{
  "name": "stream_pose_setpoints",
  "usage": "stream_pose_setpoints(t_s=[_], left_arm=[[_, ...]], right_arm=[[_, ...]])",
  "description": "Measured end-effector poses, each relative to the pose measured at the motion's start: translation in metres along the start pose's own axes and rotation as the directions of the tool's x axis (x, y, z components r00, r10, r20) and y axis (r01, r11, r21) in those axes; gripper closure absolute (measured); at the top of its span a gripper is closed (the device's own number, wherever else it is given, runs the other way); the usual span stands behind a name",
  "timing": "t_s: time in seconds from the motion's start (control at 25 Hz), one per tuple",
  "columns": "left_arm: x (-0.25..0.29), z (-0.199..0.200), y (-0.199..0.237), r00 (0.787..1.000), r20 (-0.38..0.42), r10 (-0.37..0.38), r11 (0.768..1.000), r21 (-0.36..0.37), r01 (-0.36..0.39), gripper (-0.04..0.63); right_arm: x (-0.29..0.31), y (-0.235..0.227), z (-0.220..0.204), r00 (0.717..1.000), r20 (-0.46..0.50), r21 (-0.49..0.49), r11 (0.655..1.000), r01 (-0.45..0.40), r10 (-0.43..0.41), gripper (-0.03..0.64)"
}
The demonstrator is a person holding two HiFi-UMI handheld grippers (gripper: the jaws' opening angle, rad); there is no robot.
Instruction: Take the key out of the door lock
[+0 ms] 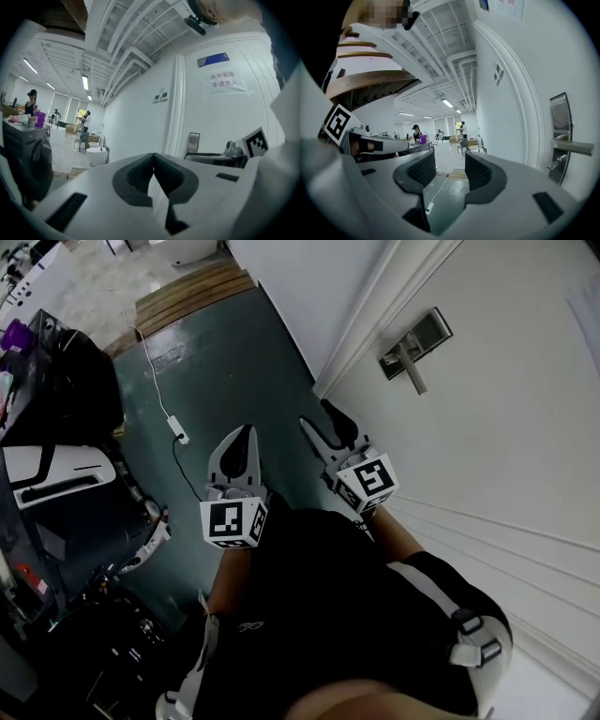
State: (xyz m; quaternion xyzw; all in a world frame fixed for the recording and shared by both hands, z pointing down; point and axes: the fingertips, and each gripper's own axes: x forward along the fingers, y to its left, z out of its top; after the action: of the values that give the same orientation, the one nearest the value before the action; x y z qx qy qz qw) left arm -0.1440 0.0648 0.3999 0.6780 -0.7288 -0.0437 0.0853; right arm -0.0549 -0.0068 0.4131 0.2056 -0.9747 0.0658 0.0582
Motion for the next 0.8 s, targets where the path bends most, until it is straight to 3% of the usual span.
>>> stream_pose_setpoints(t_s=[0.4, 0.52, 0.8], left_arm=[[0.058, -0.008, 0.087, 0.986, -0.088, -0.139, 0.989, -0.057, 0.134, 0.571], [0.08, -0.014, 0.081, 0.973, -0.114, -0.202, 0.978, -0.076, 0.194, 0.572], [0.156, -0.016, 0.047, 0.914, -0.15, -0.378, 0.926, -0.058, 0.373, 0.572]], right_arm=[[0.085, -0.008, -0.007, 0.99, -0.043, 0.063, 0.989, 0.134, -0.132, 0.411], [0.087, -0.026, -0.012, 0.981, -0.06, 0.085, 0.978, 0.19, -0.185, 0.414], [0.086, -0.083, -0.014, 0.946, -0.046, 0.15, 0.934, 0.324, -0.321, 0.416]])
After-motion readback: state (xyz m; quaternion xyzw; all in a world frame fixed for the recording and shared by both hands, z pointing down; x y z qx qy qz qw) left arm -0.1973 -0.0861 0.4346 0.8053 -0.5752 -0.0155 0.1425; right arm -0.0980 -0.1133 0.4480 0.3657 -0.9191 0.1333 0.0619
